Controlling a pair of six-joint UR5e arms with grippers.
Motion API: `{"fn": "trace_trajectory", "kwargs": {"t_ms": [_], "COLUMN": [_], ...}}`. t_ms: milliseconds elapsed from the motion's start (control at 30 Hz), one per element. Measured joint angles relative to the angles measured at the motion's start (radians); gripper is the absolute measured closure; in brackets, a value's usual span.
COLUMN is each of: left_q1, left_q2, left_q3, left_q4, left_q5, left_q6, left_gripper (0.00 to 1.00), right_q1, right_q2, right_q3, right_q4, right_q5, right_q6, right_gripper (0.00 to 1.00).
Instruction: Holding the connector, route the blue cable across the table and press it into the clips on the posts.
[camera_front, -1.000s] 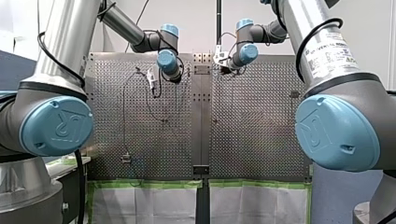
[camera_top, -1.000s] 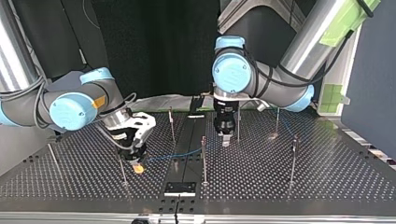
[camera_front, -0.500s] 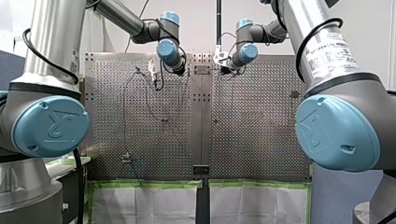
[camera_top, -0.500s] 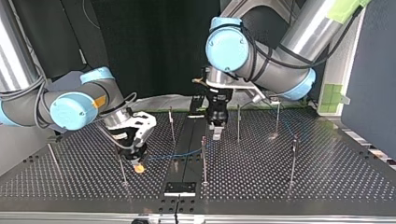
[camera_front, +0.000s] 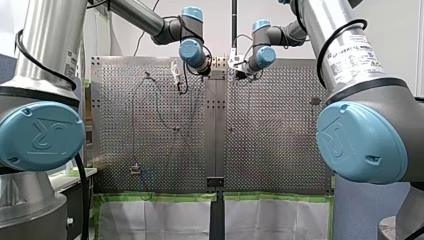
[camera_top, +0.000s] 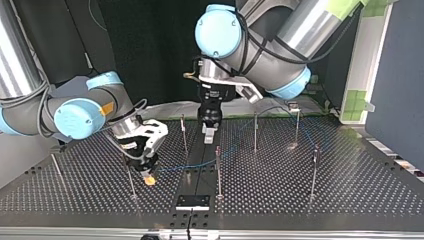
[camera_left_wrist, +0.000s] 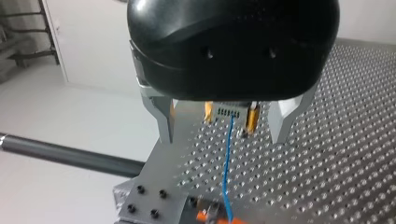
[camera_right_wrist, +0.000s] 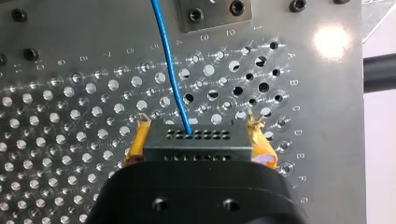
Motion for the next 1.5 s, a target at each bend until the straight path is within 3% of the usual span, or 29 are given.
{"fn": "trace_trajectory", "kwargs": {"t_ms": [467, 867, 1233, 1500], "left_q1": [0.002, 0.01, 0.013, 0.021], "left_q2": [-0.121, -0.149, -0.237, -0.283], "left_q3": [0.122, 0.213, 0.301, 0.361], "left_q4": [-0.053, -0.06, -0.106, -0.095], "left_q5": [-0.016, -0.016, -0.03, -0.049], "left_q6": [0.013, 0.015, 0.015, 0.015], "left_gripper": [0.0, 0.0, 0.0, 0.0], "right_q1": [-0.005, -0.007, -0.007, -0.007], "right_q2": [0.0, 0.0, 0.0, 0.0], "right_q3": [-0.001, 0.0, 0.0, 0.0], "right_q4": [0.0, -0.002, -0.001, -0.001], "right_q5": [-0.001, -0.002, -0.001, -0.001], "right_q6": [0.002, 0.003, 0.005, 0.003], "right_gripper": [1.0, 1.0, 1.0, 1.0]}}
